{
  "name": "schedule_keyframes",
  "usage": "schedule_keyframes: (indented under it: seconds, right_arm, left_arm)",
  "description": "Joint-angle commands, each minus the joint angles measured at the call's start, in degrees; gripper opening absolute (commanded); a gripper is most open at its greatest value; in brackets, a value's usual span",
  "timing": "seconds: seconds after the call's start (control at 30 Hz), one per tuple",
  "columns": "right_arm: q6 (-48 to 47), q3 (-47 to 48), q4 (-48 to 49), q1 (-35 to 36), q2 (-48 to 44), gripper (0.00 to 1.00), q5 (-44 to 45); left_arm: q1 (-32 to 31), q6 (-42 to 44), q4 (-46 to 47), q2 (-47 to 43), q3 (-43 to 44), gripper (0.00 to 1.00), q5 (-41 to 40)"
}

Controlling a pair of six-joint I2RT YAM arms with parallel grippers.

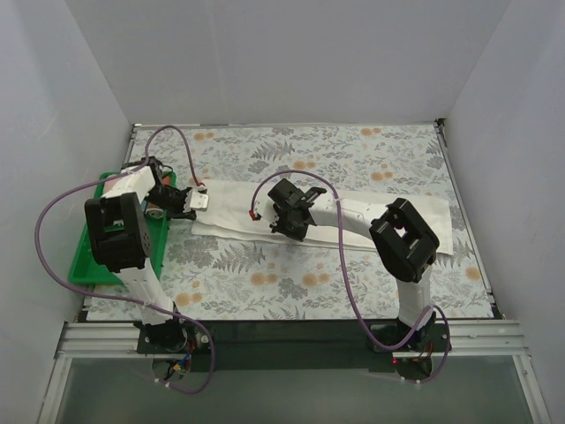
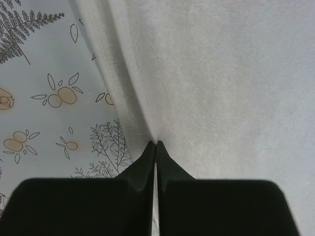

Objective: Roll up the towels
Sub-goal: Fold the towel

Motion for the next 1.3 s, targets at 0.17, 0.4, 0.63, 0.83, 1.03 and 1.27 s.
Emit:
schedule_keyframes:
  seconds: [0.17, 0.4, 0.63, 0.83, 1.03, 1.27]
  right_arm:
    - [0.7, 2.3, -2.1, -0.2, -2.6, 0.01, -0.9]
    - [0.7, 1.1, -2.3, 0.0, -2.5, 0.01, -3.4]
    - [0.8, 0.9, -2.3, 0.0, -1.8, 0.01, -4.1]
    - [0.8, 2.4, -2.3, 0.0, -1.2, 0.01, -3.3]
    - [0.3, 4.3, -2.8, -0.3, -3.0, 0.01, -2.3]
    - [0.1, 4.3, -3.5, -0.5, -5.7, 0.01, -2.7]
  left_arm:
    - [0.6, 1.8, -6.3, -5.8, 3.9, 0.00, 1.8]
    - [0.8, 3.7, -10.5, -6.2, 3.1, 0.00, 1.9]
    - [0.8, 3.5, -9.5, -4.8, -0.7, 0.00, -0.1]
    - [0.8, -1.6, -4.7, -3.1, -1.9, 0.00, 0.7]
    - [1.0, -2.9, -7.7, -2.3, 4.6, 0.00, 1.9]
    - [2.0, 0.0, -15.5, -3.3, 11.8, 0.00, 2.3]
